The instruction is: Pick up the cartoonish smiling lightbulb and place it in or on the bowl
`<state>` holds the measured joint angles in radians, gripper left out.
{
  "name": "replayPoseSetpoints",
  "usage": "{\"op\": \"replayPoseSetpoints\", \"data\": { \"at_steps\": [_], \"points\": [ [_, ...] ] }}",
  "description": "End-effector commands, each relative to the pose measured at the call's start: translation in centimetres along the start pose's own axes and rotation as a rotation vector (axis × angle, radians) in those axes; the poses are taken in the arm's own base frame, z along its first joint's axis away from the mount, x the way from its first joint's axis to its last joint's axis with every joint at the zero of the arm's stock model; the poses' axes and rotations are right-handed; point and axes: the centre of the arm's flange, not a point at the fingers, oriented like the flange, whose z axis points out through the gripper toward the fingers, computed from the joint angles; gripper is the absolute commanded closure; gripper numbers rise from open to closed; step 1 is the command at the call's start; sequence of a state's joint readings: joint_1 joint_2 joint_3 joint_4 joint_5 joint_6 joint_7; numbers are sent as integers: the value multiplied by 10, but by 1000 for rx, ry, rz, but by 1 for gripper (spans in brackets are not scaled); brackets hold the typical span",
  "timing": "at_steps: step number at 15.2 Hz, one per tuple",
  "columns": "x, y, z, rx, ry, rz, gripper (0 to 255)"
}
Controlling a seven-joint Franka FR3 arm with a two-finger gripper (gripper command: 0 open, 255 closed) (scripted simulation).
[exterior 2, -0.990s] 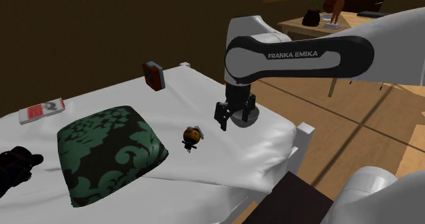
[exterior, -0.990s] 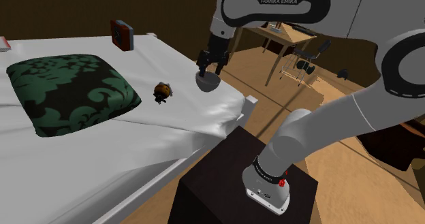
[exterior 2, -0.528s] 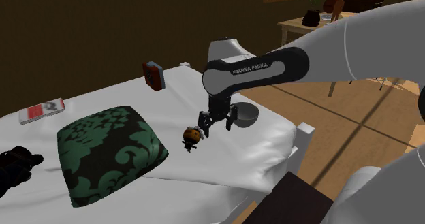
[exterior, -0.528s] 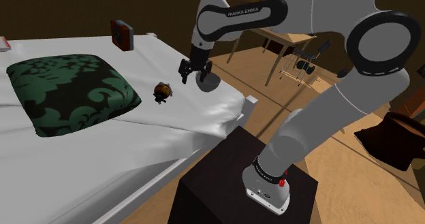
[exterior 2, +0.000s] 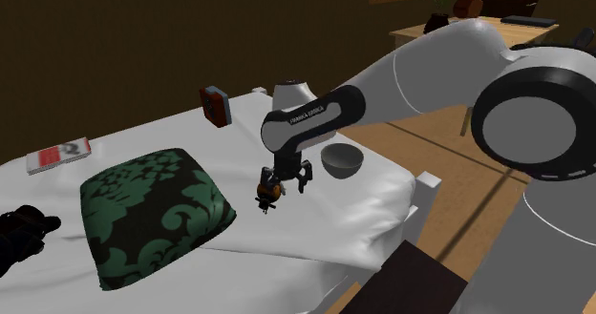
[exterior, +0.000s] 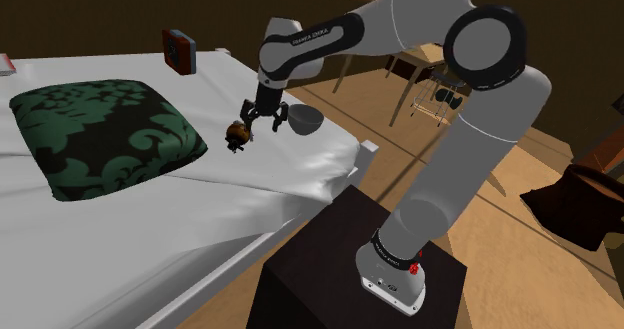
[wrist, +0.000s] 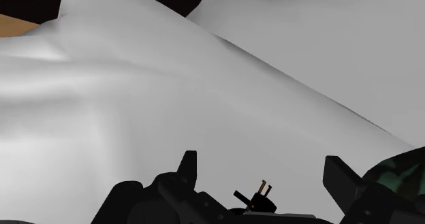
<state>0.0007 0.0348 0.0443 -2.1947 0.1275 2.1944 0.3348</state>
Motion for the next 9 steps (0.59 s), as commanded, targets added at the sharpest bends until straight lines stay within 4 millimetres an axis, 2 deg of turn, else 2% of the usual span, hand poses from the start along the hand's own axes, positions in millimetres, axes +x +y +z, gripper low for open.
{"op": "replayPoseSetpoints", "data": {
  "at_steps": [1, 9],
  "points": [
    [19, -6, 18, 5, -1, 29, 0],
    [91, -25, 92, 24, -7, 140, 0]
  ]
}}
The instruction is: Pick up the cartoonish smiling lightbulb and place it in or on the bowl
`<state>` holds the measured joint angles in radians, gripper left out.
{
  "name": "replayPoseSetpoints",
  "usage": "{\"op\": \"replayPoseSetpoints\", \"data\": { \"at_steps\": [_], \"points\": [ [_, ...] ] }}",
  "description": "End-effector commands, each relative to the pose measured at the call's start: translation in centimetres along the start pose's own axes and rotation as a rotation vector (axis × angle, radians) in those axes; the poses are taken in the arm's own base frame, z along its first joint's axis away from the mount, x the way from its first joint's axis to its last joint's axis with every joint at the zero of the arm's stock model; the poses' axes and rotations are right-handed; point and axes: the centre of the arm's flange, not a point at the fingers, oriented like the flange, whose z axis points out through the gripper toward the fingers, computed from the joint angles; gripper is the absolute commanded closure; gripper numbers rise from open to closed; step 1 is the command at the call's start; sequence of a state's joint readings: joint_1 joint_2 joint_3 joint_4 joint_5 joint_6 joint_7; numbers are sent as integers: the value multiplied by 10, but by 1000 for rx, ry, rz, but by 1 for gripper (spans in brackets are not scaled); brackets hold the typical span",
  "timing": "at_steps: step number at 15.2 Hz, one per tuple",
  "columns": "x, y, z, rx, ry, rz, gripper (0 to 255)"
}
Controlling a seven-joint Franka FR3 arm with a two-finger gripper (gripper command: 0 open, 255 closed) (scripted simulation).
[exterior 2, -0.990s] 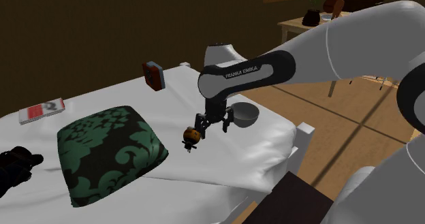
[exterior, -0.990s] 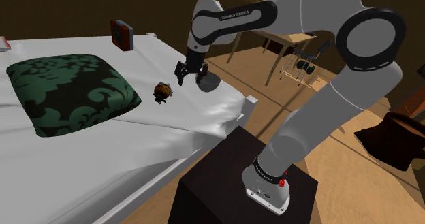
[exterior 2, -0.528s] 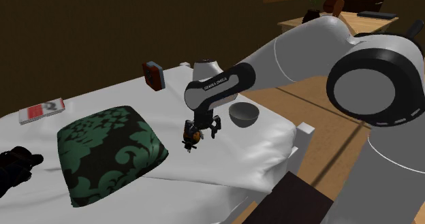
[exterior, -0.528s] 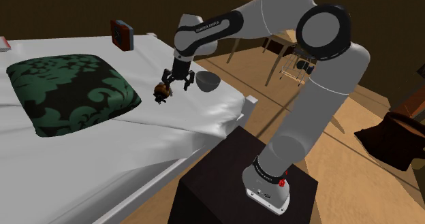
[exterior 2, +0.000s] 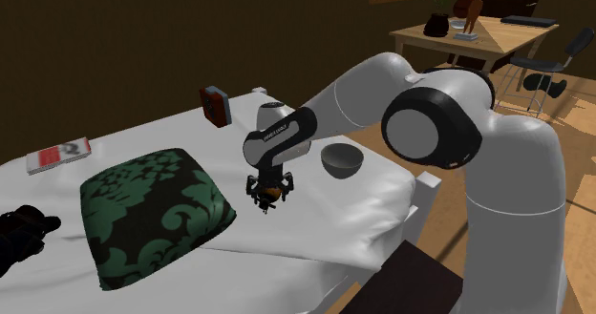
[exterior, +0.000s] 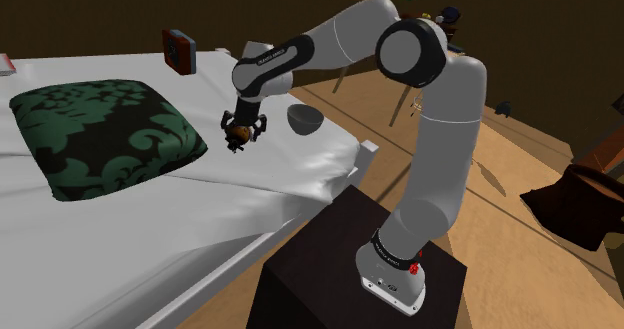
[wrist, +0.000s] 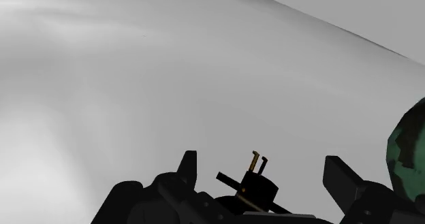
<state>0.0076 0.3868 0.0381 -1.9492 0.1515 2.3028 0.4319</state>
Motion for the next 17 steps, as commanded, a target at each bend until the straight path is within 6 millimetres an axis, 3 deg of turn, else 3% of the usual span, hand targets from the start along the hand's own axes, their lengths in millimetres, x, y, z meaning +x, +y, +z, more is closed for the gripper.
{"op": "replayPoseSetpoints", "data": {
  "at_steps": [1, 3, 10, 17],
  "points": [
    [18, -5, 17, 5, -1, 29, 0],
    [32, -9, 31, 8, -2, 51, 0],
    [32, -9, 68, 8, -2, 51, 0],
    [32, -9, 71, 8, -2, 51, 0]
  ]
}}
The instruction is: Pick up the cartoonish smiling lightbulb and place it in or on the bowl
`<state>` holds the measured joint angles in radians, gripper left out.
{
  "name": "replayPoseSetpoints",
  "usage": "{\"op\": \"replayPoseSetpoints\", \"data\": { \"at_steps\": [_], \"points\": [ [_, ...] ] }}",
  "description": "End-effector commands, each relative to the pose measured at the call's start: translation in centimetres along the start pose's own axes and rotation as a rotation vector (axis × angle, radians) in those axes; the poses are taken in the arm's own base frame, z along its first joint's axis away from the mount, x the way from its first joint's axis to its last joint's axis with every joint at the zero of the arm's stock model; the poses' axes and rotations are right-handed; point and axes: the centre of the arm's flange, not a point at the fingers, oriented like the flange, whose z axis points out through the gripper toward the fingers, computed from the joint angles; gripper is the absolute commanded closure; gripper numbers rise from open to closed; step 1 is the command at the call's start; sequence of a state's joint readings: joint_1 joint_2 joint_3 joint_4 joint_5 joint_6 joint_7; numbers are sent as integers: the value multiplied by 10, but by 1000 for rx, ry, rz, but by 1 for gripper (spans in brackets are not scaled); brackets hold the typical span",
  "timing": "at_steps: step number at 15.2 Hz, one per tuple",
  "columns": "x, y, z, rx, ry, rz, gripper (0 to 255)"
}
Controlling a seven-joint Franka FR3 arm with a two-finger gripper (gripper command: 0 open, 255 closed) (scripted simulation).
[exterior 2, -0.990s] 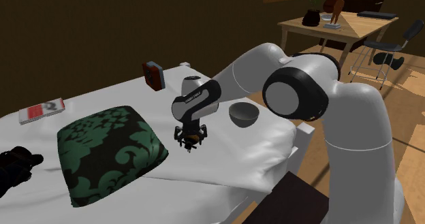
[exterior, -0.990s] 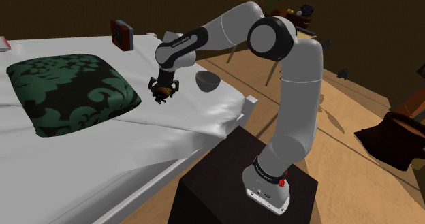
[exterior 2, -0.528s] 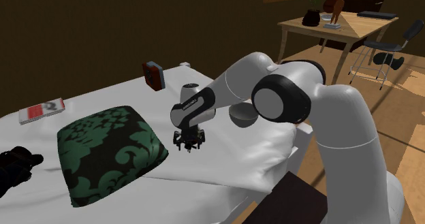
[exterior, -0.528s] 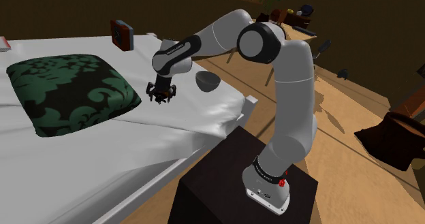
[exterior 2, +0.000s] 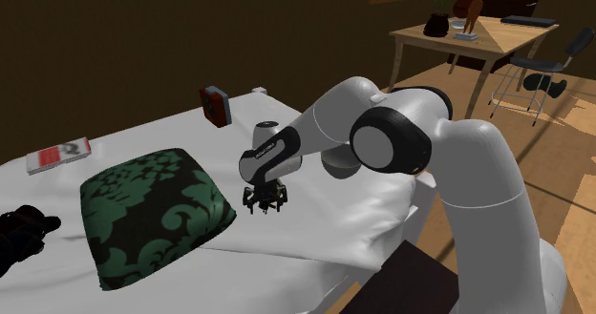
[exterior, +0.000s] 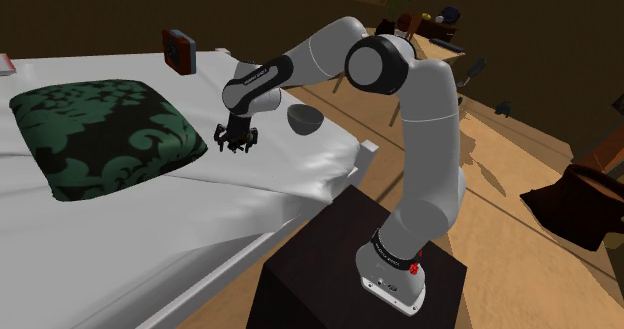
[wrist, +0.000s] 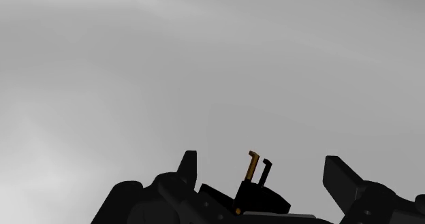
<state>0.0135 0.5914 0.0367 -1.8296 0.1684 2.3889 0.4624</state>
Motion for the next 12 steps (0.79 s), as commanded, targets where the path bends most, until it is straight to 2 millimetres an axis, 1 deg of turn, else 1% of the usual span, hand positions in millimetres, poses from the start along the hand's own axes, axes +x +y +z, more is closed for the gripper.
{"op": "replayPoseSetpoints", "data": {
  "at_steps": [1, 2, 11, 12],
  "points": [
    [0, 0, 0, 0, 0, 0, 0],
    [0, 0, 0, 0, 0, 0, 255],
    [0, 0, 0, 0, 0, 0, 255],
    [-1, -1, -5, 0, 0, 0, 255]
  ]
}}
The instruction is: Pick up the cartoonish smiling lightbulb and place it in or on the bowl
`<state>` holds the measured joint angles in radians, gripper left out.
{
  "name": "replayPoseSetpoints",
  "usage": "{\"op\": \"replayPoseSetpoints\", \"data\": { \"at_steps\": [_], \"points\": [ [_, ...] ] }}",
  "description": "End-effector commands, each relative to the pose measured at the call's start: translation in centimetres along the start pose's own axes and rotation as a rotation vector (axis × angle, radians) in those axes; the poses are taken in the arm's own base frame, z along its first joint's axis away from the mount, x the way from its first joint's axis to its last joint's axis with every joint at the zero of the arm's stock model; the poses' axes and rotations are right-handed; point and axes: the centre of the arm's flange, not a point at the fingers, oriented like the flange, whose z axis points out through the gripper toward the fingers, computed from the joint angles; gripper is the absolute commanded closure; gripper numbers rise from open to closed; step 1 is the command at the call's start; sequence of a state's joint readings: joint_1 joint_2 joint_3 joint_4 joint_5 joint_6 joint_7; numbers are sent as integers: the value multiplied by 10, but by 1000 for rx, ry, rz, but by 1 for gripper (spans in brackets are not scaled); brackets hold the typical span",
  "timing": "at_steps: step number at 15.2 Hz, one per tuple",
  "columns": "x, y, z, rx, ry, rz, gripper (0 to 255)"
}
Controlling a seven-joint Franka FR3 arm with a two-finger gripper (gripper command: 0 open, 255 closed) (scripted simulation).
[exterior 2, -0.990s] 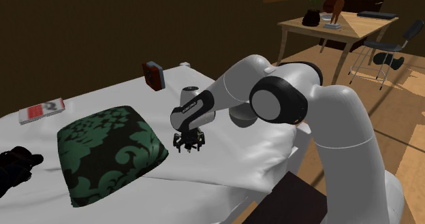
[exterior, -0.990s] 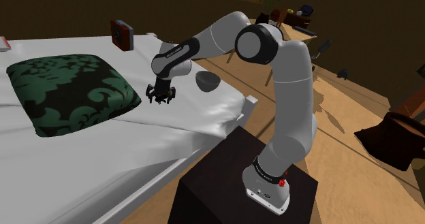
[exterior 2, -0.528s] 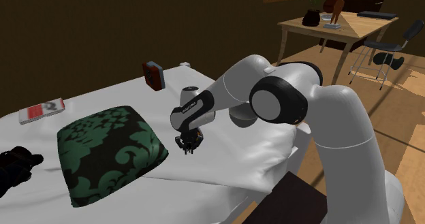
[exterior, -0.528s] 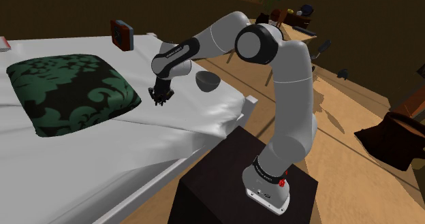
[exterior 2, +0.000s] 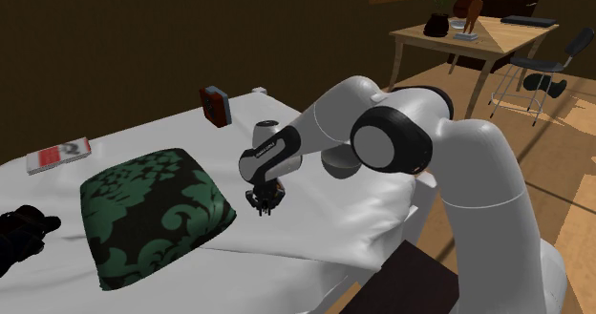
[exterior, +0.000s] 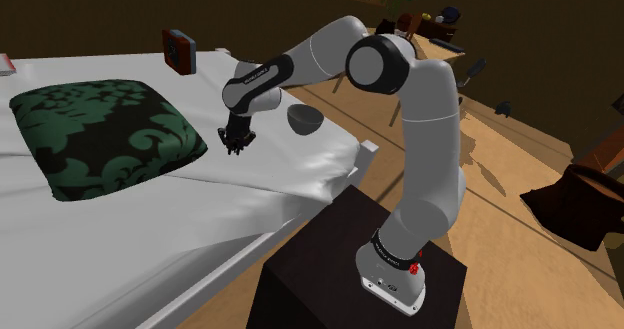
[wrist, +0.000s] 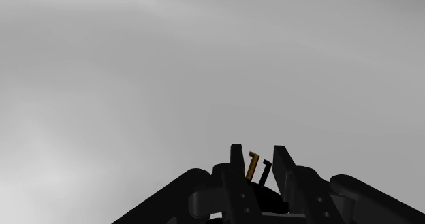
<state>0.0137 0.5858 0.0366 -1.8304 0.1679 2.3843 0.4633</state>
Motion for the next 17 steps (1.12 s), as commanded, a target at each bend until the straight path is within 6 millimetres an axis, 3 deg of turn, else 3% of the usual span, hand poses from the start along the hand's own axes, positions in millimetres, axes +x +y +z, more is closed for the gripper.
{"op": "replayPoseSetpoints", "data": {
  "at_steps": [1, 17],
  "points": [
    [-1, -1, -8, 0, 0, 0, 255],
    [-9, -9, -91, 0, 0, 0, 255]
  ]
}}
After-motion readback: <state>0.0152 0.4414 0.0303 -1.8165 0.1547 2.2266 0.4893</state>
